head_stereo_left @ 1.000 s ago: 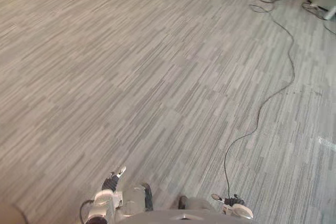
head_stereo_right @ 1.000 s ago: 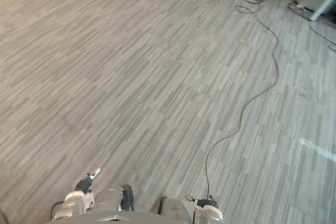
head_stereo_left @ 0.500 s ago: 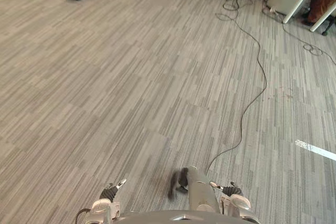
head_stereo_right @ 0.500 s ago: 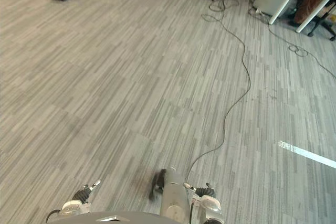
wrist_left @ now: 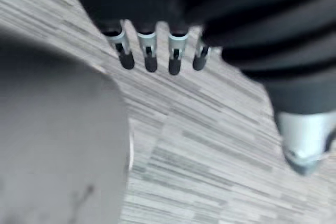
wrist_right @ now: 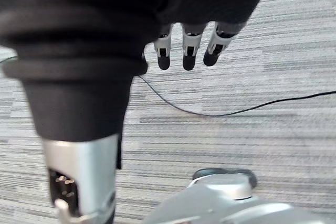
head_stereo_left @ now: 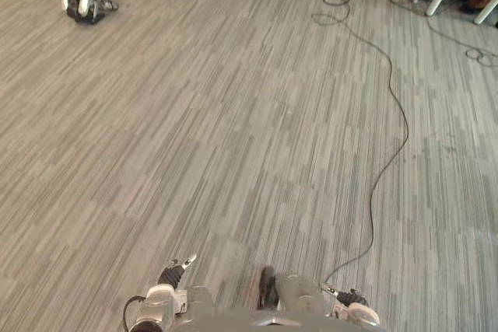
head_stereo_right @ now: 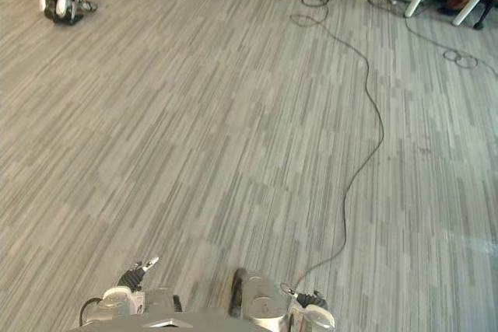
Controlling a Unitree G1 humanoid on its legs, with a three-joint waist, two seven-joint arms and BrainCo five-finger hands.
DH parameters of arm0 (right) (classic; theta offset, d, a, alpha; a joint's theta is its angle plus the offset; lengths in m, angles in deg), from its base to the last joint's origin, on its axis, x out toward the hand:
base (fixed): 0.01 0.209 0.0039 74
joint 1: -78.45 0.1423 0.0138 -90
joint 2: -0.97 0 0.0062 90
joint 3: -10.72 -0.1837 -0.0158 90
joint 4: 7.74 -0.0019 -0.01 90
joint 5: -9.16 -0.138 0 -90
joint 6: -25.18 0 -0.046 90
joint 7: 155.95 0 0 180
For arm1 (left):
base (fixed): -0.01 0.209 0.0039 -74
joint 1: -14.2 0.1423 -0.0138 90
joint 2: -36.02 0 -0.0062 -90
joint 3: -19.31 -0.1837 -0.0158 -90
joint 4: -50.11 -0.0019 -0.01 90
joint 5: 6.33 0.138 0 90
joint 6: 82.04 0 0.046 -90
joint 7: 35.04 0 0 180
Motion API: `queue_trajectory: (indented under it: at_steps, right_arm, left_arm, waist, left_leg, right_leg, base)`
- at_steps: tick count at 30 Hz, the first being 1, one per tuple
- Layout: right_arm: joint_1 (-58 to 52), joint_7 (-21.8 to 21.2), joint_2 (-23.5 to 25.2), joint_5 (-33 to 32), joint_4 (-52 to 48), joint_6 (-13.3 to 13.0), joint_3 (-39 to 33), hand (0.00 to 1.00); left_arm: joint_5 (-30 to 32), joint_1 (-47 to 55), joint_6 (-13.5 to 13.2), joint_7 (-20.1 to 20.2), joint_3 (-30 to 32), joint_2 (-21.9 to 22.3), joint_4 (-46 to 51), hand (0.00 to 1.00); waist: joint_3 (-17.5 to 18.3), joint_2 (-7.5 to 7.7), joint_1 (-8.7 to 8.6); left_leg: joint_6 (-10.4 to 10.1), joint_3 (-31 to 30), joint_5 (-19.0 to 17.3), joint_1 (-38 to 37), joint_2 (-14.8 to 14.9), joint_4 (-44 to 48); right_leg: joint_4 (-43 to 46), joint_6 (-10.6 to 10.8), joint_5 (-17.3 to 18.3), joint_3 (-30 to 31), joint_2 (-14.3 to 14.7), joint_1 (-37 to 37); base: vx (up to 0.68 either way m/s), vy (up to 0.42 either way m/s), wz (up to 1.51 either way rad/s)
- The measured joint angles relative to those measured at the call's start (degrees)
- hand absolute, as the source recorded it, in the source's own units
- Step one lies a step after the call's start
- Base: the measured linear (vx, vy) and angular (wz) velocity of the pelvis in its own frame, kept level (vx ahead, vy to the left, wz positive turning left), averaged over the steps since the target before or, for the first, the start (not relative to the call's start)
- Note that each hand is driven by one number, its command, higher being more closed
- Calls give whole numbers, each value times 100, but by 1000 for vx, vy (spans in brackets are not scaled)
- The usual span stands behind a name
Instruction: Pick up cushions and gather them together orderly.
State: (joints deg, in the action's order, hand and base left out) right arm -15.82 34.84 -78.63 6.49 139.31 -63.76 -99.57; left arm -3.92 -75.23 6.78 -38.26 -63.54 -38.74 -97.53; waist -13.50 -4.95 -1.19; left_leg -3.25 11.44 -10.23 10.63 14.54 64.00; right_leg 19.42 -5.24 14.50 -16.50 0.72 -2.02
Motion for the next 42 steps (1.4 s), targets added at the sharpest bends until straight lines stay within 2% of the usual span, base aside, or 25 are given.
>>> queue_trajectory:
  at_steps: [2, 3, 5, 6, 7, 8, 10, 13, 15, 16, 17, 18, 19, 21, 24, 27, 29, 30, 31, 33, 34, 36, 38, 39, 42]
  right_arm:
    - [-15, 6, -21, -42, 16, 11, -24, 0]
    - [21, 7, -9, -41, 7, 10, -50, 0]
    - [37, 18, 5, -41, 6, 6, -70, 0]
    - [35, 47, 8, -39, 6, 1, -62, 0]
    - [45, 59, 12, -39, 6, -1, -40, 0]
    - [85, 61, 64, -36, 30, -1, -4, 0]
    - [216, 41, 273, -18, 131, 2, -22, 0]
    - [227, -27, 497, 76, 295, 13, -39, 0]
    - [232, -57, 514, 81, 280, -17, -48, 0]
    - [235, -68, 493, 83, 239, -29, -40, 0]
    - [237, -72, 461, 82, 234, -47, -40, 0]
    - [241, -79, 388, 84, 230, -81, -19, 0]
    - [258, -81, 364, 84, 228, -94, -12, 0]
    - [310, -83, 282, 87, 232, -93, -10, 0]
    - [304, -82, 179, 90, 239, -82, -16, 0]
    - [263, -82, 170, 92, 250, -48, -17, 0]
    - [69, -83, 208, 140, 258, 67, -21, 0]
    - [17, -76, 202, 167, 259, 71, -58, 0]
    - [-10, -65, 190, 215, 254, 67, -86, 0]
    - [-48, -73, 95, 259, 252, 46, -218, 0]
    - [-32, -71, 73, 285, 240, 54, -301, 0]
    - [-64, -65, 80, 254, 208, 33, -242, 0]
    - [-65, -58, 78, 189, 176, 2, -187, 0]
    - [-69, -57, 71, 178, 182, 0, -101, 0]
    - [-96, -28, 33, 64, 126, -1, -81, 0]
  left_arm:
    - [-14, 9, -24, -11, 1, 4, 209, 0]
    - [-22, 11, -41, -10, 11, 13, 292, 0]
    - [-71, 9, -96, -12, 16, 33, 308, 0]
    - [-129, 10, -162, -11, 54, 62, 335, 0]
    - [-131, 11, -183, -11, 78, 73, 355, 0]
    - [-130, 10, -187, -12, 118, 28, 361, 0]
    - [-130, -25, -197, -10, 174, -82, 362, 0]
    - [-164, -32, -205, -8, 169, -238, 303, 0]
    - [-159, -70, -170, -14, 106, -356, 81, 0]
    - [-159, -86, -121, -14, 97, -372, -24, 0]
    - [-161, -85, -102, -19, 99, -378, -57, 0]
    - [-164, -51, -44, -26, 98, -383, -160, 0]
    - [-163, -12, -30, -26, 97, -388, -172, 0]
    - [-163, 22, -5, -26, -48, -442, -257, 0]
    - [-166, 17, -4, -26, -60, -416, -363, 0]
    - [-163, 70, -5, -27, -63, -370, -380, 0]
    - [-161, 119, -6, -27, -54, -363, -383, 0]
    - [-161, 112, -9, -34, -36, -344, -383, 0]
    - [-110, 115, -8, -26, -40, -269, -397, 0]
    - [-73, 131, -10, -25, 0, -80, -409, 0]
    - [-46, 121, -16, -17, 162, 8, -371, 0]
    - [18, 91, -2, 10, 195, 42, -349, 0]
    - [20, 93, -3, 27, 195, 42, -256, 0]
    - [20, 98, -1, 30, 180, 26, -128, 0]
    - [11, 115, -14, 20, 168, 38, 92, 0]
  waist:
    - [-5, 18, 135]
    - [-9, 33, 205]
    - [-13, 54, 277]
    - [-4, 67, 359]
    - [20, 93, 407]
    - [111, 257, 455]
    - [208, 448, 394]
    - [441, 800, 431]
    - [439, 965, 348]
    - [419, 972, 311]
    - [412, 965, 306]
    - [366, 872, 316]
    - [367, 837, 324]
    - [340, 779, 301]
    - [284, 687, 221]
    - [195, 593, 42]
    - [206, 676, -31]
    - [203, 659, -31]
    - [224, 471, -72]
    - [306, 165, -58]
    - [302, 54, -31]
    - [269, -13, -59]
    - [259, -8, -33]
    - [207, 108, 46]
    - [202, 121, 133]
  left_leg:
    - [57, 364, -368, 589, -118, -1154]
    - [-1, 465, -323, 757, -305, -2691]
    - [-66, 422, -36, 785, -469, -3905]
    - [-114, 368, 492, 914, -558, -4860]
    - [-135, 342, 798, 948, -576, -4902]
    - [55, 323, 1392, 961, -723, -4782]
    - [473, 276, 1140, 1121, -885, -4262]
    - [678, 284, 180, 1141, -1092, -3291]
    - [737, 280, -378, 599, -1356, -3250]
    - [762, 261, -515, 288, -1445, -3285]
    - [787, 245, -587, 33, -1493, -3385]
    - [808, 251, -672, -551, -1535, -3721]
    - [798, 251, -686, -826, -1536, -3907]
    - [788, 256, -681, -1632, -1538, -4578]
    - [783, 233, -684, -2154, -1490, -5039]
    - [768, -1, -686, -2579, -1373, -5377]
    - [405, -413, -865, -2967, -1419, -5454]
    - [353, -578, -923, -3105, -1348, -5429]
    - [350, -824, -922, -3068, -1147, -5112]
    - [240, -1029, -834, -2747, -807, -4240]
    - [109, -1143, -487, -2407, -612, -3369]
    - [-275, -1279, 1012, -1543, -226, -1389]
    - [-157, -912, 755, -1086, 100, -344]
    - [-35, -590, 399, -764, 186, 59]
    - [-32, -182, -293, 57, 23, -654]
  right_leg:
    - [-457, 173, -74, 286, -28, 550]
    - [-772, 276, -61, 509, -99, 895]
    - [-974, 400, -1, 668, -191, 1143]
    - [-1186, 577, 150, 841, -299, 1441]
    - [-1247, 653, 222, 948, -349, 1541]
    - [-1341, 694, 279, 1114, -522, 1696]
    - [-1251, 598, 82, 1197, -741, 1680]
    - [195, 990, -176, 1443, -1021, 1316]
    - [2960, 1562, -998, 1723, -1289, 327]
    - [3932, 1605, -1045, 1608, -1408, -88]
    - [4354, 1496, -979, 1406, -1538, -271]
    - [4728, 1118, -666, 1004, -1699, -550]
    - [4721, 1038, -509, 825, -1702, -689]
    - [4074, 797, 0, 173, -1609, -1217]
    - [2343, 725, 37, -288, -1311, -1797]
    - [-591, 854, -1162, -150, -804, -1992]
    - [-1307, 870, -1534, 332, -772, -1974]
    - [-1064, 747, -2073, 474, -719, -1985]
    - [-497, 656, -2248, 452, -695, -2079]
    - [-24, 442, -1947, 257, -493, -2090]
    - [129, 359, -1674, 81, -403, -1967]
    - [124, 223, -1189, -80, -188, -1354]
    - [17, 117, -944, -63, -31, -891]
    - [-150, 89, -782, -11, 5, -448]
    - [-678, 221, -690, 146, 5, 349]
  base:
    - [550, 60, -84]
    - [489, 109, -92]
    - [463, 174, -68]
    - [537, 255, -63]
    - [686, 347, -75]
    - [639, 299, -46]
    - [653, 299, -17]
    - [652, 283, 12]
    - [658, 271, 31]
    - [571, 194, 27]
    - [539, 153, 12]
    - [423, 109, -4]
    - [588, 113, -11]
    - [544, 44, -6]
    - [417, -39, 3]
    - [495, -133, 43]
    - [565, -232, 74]
    - [574, -259, 79]
    - [686, -342, 63]
    - [565, -283, 39]
    - [456, -204, 24]
    - [685, -280, 26]
    - [591, -201, -4]
    - [392, -127, -11]
    - [507, -97, -15]
